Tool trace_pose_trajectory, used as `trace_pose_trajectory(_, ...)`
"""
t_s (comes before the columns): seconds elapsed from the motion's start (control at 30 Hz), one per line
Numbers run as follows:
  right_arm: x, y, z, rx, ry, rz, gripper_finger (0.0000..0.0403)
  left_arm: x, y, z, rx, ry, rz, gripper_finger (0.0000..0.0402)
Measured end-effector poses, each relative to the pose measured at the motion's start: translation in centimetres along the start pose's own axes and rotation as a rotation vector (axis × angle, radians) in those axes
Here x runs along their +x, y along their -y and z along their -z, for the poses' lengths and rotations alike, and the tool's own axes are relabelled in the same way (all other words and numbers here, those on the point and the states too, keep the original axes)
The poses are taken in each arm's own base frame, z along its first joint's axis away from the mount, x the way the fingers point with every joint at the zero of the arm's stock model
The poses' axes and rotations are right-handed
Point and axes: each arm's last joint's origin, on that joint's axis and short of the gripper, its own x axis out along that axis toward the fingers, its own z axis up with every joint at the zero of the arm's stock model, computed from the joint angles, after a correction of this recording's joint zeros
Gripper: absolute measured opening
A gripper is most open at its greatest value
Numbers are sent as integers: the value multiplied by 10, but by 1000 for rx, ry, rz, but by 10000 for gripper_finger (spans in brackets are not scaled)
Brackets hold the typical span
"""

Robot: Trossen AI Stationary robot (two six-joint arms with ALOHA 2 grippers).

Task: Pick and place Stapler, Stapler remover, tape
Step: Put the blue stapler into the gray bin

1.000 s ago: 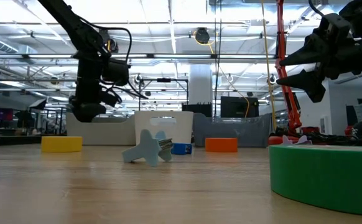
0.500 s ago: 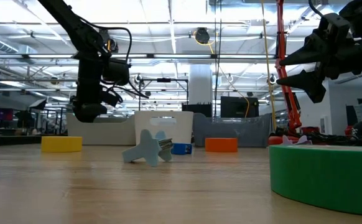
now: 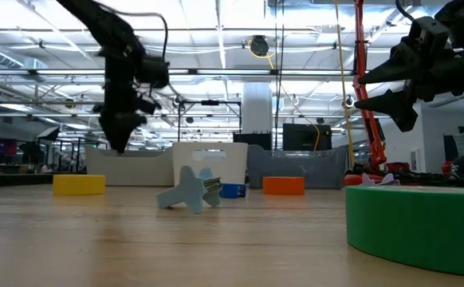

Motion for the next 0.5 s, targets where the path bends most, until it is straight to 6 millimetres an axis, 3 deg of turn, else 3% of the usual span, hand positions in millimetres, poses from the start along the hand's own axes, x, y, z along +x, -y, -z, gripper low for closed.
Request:
trace_pose_trajectory(0.13,0,0,0,0,0,0,228,-36,-3,-11,-136,93,40,204)
trace_pose_trajectory(0.27,0,0,0,0,0,0,228,-76,11,-20,-183,221,210,193)
trace_pose_trajectory(0.5,0,0,0,0,-1,0,228,-123,78,-19,-36,403,475,181)
